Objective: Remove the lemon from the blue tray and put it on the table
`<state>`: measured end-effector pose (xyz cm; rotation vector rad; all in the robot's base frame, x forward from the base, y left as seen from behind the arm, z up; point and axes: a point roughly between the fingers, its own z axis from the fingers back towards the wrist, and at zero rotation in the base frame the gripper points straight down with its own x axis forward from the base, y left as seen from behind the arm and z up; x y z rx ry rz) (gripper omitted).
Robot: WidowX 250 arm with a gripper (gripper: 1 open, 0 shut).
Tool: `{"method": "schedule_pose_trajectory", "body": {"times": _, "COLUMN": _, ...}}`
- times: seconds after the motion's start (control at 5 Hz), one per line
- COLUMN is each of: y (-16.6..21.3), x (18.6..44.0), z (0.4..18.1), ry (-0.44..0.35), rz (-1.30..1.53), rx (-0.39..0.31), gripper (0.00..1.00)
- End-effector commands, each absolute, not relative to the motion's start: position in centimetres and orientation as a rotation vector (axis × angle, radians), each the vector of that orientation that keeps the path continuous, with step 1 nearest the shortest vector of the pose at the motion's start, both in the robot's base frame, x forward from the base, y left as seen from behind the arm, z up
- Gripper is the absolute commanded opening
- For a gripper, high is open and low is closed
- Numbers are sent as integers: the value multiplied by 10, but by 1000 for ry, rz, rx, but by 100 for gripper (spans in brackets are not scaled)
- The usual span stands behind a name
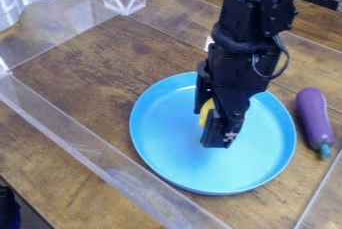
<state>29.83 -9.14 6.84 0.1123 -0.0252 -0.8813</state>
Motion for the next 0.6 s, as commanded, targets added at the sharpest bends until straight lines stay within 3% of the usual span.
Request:
{"method": "schedule_pose_trajectory", "body": {"times": 0.0, "y": -86, "x": 309, "z": 98, "ry": -116, "rz": -866, "rx": 131, "gripper": 0}}
{"method": "schedule_pose_trajectory", "body": {"times": 0.4, "y": -83, "x": 309, "z": 106, "ry": -115, "rz": -873, "rx": 138, "gripper": 0}}
